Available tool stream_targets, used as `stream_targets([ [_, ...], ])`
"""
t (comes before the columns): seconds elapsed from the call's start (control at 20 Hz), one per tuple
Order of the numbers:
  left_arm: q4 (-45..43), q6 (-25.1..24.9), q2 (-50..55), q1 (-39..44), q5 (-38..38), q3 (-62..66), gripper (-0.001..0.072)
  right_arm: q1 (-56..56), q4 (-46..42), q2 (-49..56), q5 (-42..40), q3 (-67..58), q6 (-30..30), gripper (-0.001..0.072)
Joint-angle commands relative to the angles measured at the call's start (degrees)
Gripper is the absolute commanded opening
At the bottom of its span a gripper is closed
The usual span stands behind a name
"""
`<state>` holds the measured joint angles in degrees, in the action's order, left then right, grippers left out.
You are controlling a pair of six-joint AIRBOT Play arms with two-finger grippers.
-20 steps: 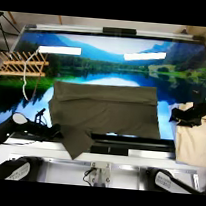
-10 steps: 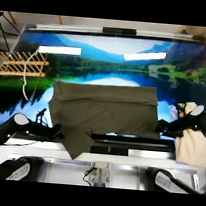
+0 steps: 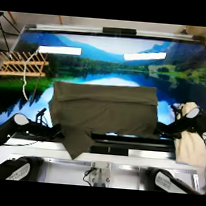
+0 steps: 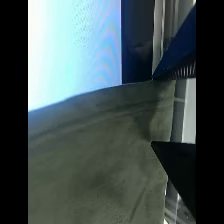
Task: Fold the shirts.
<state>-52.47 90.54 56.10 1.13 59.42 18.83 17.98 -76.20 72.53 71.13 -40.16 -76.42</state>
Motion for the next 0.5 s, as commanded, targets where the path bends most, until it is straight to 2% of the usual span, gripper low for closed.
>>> stream_targets([
  [0.0,0.04,-0.02,-0.04,-0.04,0.11,0.13,0.0035,-3.28,1.09,0.15,-2.73,2.01,-0.24,0.0276],
  [0.05,0.00,-0.11,-0.04,-0.04,0.11,0.39,0.0035,-3.63,1.16,0.13,-2.75,1.86,-1.07,0.0099],
  [0.1,0.02,-1.99,-0.02,-0.04,0.22,1.25,0.0035,-3.63,1.64,0.00,-2.54,1.20,-1.33,0.0075],
  [0.2,-0.02,-10.21,-0.02,-0.55,4.46,5.51,0.0035,-3.63,2.16,-1.70,-1.88,-1.55,1.07,0.0075],
  [0.25,-0.04,-12.02,-0.02,-1.66,6.97,8.55,0.0035,-3.63,2.10,-2.89,-1.62,-3.52,1.60,0.0074],
  [0.35,-0.22,-12.85,0.02,-5.31,9.62,15.67,0.0033,-3.76,1.55,-4.17,-1.55,-8.68,1.57,0.0074],
  [0.45,-0.20,-12.94,0.74,-8.74,9.11,23.08,0.0032,-3.80,2.86,-4.00,-2.43,-12.72,1.07,0.0074],
])
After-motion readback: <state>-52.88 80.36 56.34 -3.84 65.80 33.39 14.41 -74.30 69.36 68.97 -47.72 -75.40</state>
